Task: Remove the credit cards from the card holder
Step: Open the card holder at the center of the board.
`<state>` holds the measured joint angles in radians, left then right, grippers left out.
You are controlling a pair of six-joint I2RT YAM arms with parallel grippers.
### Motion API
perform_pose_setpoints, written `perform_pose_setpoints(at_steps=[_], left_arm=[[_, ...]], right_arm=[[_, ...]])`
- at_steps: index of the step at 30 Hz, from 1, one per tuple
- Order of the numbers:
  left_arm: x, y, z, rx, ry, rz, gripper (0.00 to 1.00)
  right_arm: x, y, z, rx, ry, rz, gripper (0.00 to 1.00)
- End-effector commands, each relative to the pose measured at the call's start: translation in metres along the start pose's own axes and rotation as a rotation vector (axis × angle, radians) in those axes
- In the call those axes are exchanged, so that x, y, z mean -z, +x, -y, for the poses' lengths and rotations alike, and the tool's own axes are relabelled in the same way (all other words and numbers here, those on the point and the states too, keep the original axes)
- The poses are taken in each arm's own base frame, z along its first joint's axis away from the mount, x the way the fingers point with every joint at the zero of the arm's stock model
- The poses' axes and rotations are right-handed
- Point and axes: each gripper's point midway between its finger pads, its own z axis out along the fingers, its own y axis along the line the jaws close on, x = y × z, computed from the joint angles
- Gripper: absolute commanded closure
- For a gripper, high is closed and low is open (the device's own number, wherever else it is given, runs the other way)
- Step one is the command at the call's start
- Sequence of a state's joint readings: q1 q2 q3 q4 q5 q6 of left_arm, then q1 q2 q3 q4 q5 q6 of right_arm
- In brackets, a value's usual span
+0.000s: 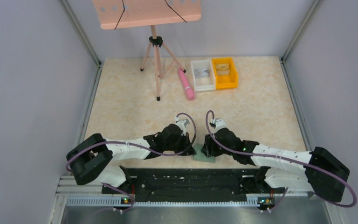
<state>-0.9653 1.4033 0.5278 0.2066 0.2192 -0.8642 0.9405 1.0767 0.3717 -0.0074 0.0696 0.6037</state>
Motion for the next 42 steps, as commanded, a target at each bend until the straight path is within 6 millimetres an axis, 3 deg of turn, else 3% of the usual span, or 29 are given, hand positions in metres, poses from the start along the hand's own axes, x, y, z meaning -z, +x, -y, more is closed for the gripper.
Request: perform_pose_setpoints(at_steps=[1, 6, 12, 29, 33, 36, 38, 42], left_arm=[[-0.001, -0.018, 0.018, -0.042, 0.038, 0.047, 1.00], [-0.002, -0.016, 0.015, -0.036, 0.032, 0.042, 1.00], [-0.001, -0.018, 0.014, -0.052, 0.018, 0.045, 1.00], [0.003, -0.008, -0.032, -0.023, -0.188, 0.038, 1.00], [0.004, -0.009, -0.029, -0.028, -0.172, 0.040, 1.00], [0.009, -0.016, -0.035, -0.051, -0.245, 0.051, 1.00], [0.012, -0.032, -0.040, -0.069, -0.306, 0.098, 1.00], [0.010, -0.057, -0.032, -0.099, -0.321, 0.088, 0.97]], right_arm=[[-0.004, -0.009, 0.006, 0.013, 0.099, 0.019, 0.52], [-0.003, -0.003, 0.013, -0.012, 0.136, 0.020, 0.70], [0.001, -0.014, 0.022, -0.013, 0.196, 0.065, 0.99], [0.018, -0.030, 0.027, -0.030, 0.265, 0.095, 1.00], [0.025, -0.039, 0.018, -0.053, 0.223, 0.123, 1.00], [0.033, -0.043, 0.013, -0.074, 0.203, 0.120, 1.00], [0.038, -0.047, 0.010, -0.113, 0.179, 0.131, 1.00], [0.043, -0.050, 0.014, -0.186, 0.146, 0.146, 1.00]])
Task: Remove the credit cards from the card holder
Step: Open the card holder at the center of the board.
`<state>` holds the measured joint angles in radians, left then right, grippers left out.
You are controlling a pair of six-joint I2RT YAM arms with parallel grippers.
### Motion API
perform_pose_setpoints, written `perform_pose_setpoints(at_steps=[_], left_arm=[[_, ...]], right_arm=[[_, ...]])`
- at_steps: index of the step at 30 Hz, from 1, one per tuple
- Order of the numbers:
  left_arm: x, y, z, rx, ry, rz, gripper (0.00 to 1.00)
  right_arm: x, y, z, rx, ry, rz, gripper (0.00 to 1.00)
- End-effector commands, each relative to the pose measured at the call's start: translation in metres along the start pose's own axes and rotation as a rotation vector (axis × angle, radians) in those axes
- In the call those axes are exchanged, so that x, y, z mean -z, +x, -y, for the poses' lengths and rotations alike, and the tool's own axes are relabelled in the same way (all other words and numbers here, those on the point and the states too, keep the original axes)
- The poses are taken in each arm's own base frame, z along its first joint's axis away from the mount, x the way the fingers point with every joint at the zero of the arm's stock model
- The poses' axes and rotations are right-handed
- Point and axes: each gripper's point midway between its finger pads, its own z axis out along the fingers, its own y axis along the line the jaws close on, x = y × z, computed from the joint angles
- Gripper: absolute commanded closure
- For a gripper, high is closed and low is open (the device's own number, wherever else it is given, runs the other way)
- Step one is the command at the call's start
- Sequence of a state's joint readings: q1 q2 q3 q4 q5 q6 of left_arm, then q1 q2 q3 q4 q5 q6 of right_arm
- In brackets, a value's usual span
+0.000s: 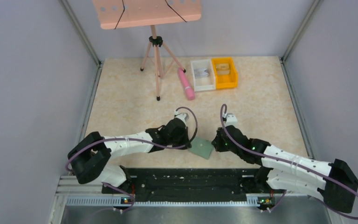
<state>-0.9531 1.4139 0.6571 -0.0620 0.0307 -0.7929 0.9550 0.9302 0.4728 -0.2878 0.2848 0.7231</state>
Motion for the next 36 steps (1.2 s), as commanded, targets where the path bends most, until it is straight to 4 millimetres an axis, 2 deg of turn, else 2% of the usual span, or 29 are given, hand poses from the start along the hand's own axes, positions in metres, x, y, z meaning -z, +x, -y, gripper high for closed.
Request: perform_pose_setpoints(at_steps=[1, 4, 7, 9, 11, 15, 19, 25, 28, 30, 36], left_arm=[[0.002, -0.039, -0.003, -0.060, -0.087, 0.050, 0.96], [0.002, -0.053, -0.006, -0.051, -0.123, 0.065, 0.92], [0.003, -0.060, -0.008, -0.015, -0.122, 0.080, 0.84], [0.005, -0.063, -0.007, 0.007, -0.107, 0.089, 0.80], [0.008, -0.064, -0.005, 0.019, -0.095, 0.093, 0.70], [0.013, -0.063, -0.012, 0.027, -0.117, 0.091, 0.61], [0.017, -0.066, -0.018, 0.060, -0.125, 0.090, 0.59], [0.028, -0.070, 0.006, 0.090, -0.005, 0.100, 0.56], [0.034, -0.069, 0.021, 0.118, 0.076, 0.106, 0.48], [0.035, -0.066, 0.029, 0.129, 0.143, 0.104, 0.47], [0.022, -0.044, 0.013, 0.150, 0.126, 0.059, 0.47]], right_arm=[[0.009, -0.020, -0.002, -0.105, -0.031, 0.031, 1.00], [0.009, -0.021, -0.005, -0.156, -0.068, 0.024, 1.00], [0.015, -0.027, -0.023, -0.207, -0.156, 0.036, 1.00], [0.019, -0.033, -0.034, -0.239, -0.218, 0.052, 1.00], [0.023, -0.038, -0.041, -0.264, -0.254, 0.068, 1.00], [0.025, -0.039, -0.043, -0.291, -0.262, 0.064, 1.00], [0.028, -0.042, -0.045, -0.321, -0.281, 0.081, 1.00], [0.029, -0.044, -0.050, -0.327, -0.304, 0.080, 1.00], [0.029, -0.042, -0.051, -0.340, -0.315, 0.076, 1.00], [0.027, -0.040, -0.049, -0.350, -0.311, 0.078, 1.00], [0.021, -0.037, -0.042, -0.346, -0.270, 0.076, 1.00]])
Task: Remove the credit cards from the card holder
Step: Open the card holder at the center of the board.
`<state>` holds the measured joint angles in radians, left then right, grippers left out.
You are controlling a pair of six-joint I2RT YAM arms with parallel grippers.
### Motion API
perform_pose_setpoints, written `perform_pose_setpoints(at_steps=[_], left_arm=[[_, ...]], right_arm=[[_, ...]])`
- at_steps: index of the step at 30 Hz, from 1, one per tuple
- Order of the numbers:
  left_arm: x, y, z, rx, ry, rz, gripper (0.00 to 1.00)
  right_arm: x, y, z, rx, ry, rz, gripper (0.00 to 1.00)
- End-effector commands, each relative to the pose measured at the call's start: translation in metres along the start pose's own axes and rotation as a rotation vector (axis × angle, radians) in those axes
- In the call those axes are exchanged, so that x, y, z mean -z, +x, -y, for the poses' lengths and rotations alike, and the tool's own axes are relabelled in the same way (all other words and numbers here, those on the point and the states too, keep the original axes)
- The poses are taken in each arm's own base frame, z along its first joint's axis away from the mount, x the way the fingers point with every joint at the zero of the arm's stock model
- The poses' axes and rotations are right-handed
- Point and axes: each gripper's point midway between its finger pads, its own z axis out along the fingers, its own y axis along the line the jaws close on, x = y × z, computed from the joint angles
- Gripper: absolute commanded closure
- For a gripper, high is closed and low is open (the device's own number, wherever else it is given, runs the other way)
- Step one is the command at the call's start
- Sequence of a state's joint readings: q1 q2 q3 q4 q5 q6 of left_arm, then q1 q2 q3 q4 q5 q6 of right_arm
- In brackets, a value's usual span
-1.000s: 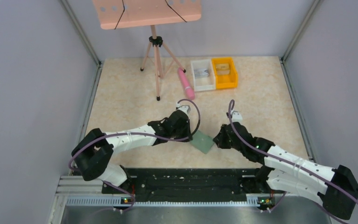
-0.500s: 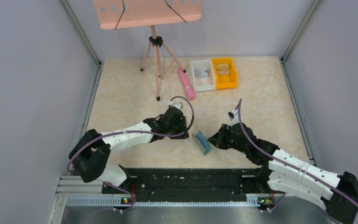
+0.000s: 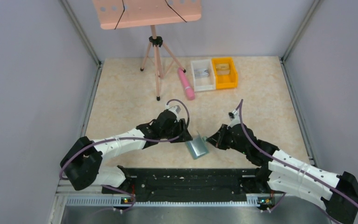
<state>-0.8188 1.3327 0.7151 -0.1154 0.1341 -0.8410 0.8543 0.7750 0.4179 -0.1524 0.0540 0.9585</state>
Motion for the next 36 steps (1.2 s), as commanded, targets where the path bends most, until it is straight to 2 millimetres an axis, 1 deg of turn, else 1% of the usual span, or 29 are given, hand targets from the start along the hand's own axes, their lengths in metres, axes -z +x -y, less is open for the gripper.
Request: perform_pose_setpoints(at_steps=[1, 4, 6, 7, 9, 12, 13, 17, 22, 25, 27, 28, 29, 30, 31, 33, 36], left_arm=[[-0.006, 0.009, -0.002, 0.019, 0.039, -0.012, 0.48], [-0.010, 0.017, -0.011, 0.012, 0.021, -0.032, 0.48], [-0.012, 0.021, -0.017, 0.009, 0.004, -0.041, 0.48], [-0.012, 0.023, -0.021, 0.009, -0.004, -0.042, 0.48], [-0.013, 0.027, -0.026, 0.012, -0.013, -0.045, 0.48], [-0.017, 0.030, -0.028, 0.007, -0.002, -0.046, 0.49], [-0.018, 0.032, -0.029, 0.003, 0.000, -0.054, 0.49], [-0.022, 0.036, -0.025, -0.002, 0.020, -0.087, 0.51], [-0.026, 0.034, -0.027, 0.001, 0.010, -0.083, 0.52], [-0.027, 0.033, -0.025, -0.003, 0.007, -0.084, 0.54], [-0.027, 0.032, -0.024, 0.001, 0.011, -0.082, 0.55], [-0.026, 0.032, -0.023, 0.008, 0.013, -0.081, 0.55], [-0.026, 0.032, -0.022, 0.012, 0.016, -0.081, 0.55], [-0.026, 0.031, -0.021, 0.016, 0.019, -0.081, 0.55], [-0.025, 0.031, -0.019, 0.016, 0.027, -0.081, 0.55], [-0.022, 0.028, -0.015, 0.014, 0.040, -0.073, 0.55], [-0.017, 0.023, -0.006, 0.008, 0.072, -0.059, 0.55]], right_arm=[[-0.003, -0.008, 0.000, -0.009, 0.005, 0.040, 1.00], [-0.005, -0.008, 0.010, -0.011, 0.036, 0.043, 1.00], [-0.006, -0.011, 0.020, -0.011, 0.076, 0.049, 1.00], [-0.007, -0.013, 0.027, -0.012, 0.102, 0.051, 1.00], [-0.007, -0.017, 0.047, -0.026, 0.171, 0.058, 1.00], [-0.005, -0.020, 0.077, -0.050, 0.262, 0.074, 1.00], [-0.004, -0.019, 0.084, -0.055, 0.280, 0.079, 1.00], [-0.002, -0.017, 0.097, -0.070, 0.314, 0.090, 1.00], [-0.005, 0.000, 0.117, -0.106, 0.380, 0.052, 1.00], [-0.006, 0.005, 0.118, -0.112, 0.386, 0.028, 1.00], [-0.006, 0.002, 0.114, -0.098, 0.372, 0.025, 0.98], [-0.004, 0.001, 0.111, -0.088, 0.367, 0.023, 0.88], [-0.003, -0.004, 0.104, -0.076, 0.349, 0.029, 0.78], [-0.001, -0.009, 0.098, -0.067, 0.338, 0.035, 0.70], [0.002, -0.014, 0.092, -0.056, 0.330, 0.037, 0.65], [0.009, -0.027, 0.078, -0.035, 0.316, 0.053, 0.61], [0.015, -0.038, 0.058, -0.009, 0.271, 0.054, 0.59]])
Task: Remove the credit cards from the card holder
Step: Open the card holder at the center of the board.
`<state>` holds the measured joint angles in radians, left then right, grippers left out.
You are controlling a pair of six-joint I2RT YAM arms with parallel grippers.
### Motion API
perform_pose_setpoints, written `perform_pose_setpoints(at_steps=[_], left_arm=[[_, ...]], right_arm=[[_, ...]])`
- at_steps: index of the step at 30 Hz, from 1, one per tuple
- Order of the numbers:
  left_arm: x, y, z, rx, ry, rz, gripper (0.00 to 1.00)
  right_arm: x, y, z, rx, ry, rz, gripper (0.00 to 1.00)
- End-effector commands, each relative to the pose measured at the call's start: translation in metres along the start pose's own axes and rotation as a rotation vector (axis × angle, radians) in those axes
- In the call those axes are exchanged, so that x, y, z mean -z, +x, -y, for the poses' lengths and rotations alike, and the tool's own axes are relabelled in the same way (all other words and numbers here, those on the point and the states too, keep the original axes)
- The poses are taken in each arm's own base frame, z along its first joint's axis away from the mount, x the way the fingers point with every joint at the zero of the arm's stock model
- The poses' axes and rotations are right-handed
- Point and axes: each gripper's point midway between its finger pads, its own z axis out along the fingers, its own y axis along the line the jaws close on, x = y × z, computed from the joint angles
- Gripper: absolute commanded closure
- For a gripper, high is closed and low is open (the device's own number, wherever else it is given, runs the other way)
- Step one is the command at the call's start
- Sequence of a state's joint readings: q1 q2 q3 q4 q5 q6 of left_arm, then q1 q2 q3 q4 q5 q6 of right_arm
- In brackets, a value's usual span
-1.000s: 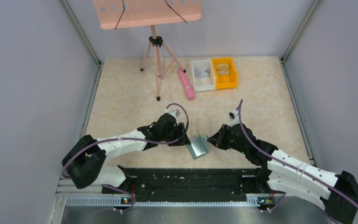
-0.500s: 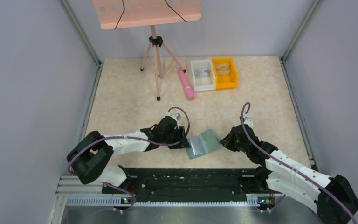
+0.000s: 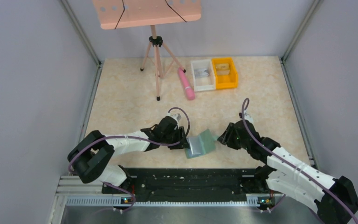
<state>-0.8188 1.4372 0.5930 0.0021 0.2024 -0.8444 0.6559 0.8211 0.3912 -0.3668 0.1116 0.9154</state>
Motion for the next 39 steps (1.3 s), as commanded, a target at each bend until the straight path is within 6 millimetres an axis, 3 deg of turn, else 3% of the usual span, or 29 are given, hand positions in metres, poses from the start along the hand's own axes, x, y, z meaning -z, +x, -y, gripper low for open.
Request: perform_pose_setpoints(at_steps=[1, 6, 11, 15, 24, 31, 39], left_arm=[[0.011, -0.023, 0.037, -0.020, 0.117, 0.066, 0.55], [0.018, -0.027, 0.055, -0.010, 0.191, 0.073, 0.55], [0.018, -0.029, 0.067, 0.000, 0.250, 0.072, 0.54], [0.011, -0.029, 0.077, 0.007, 0.300, 0.047, 0.54], [0.003, -0.039, 0.108, -0.024, 0.423, 0.024, 0.54], [-0.032, -0.039, 0.103, -0.012, 0.392, -0.033, 0.55], [-0.044, -0.051, 0.112, -0.019, 0.393, -0.029, 0.55]], right_arm=[[0.027, -0.034, -0.046, 0.045, -0.131, 0.058, 0.59], [0.036, -0.034, -0.089, 0.094, -0.321, 0.014, 0.58], [0.046, -0.035, -0.119, 0.063, -0.481, 0.006, 0.66], [0.049, -0.039, -0.112, 0.060, -0.450, 0.030, 0.63], [0.059, -0.049, -0.071, 0.125, -0.267, 0.118, 0.60], [0.067, -0.031, -0.085, 0.155, -0.418, 0.071, 0.66], [0.069, -0.013, -0.098, 0.158, -0.539, 0.008, 0.71]])
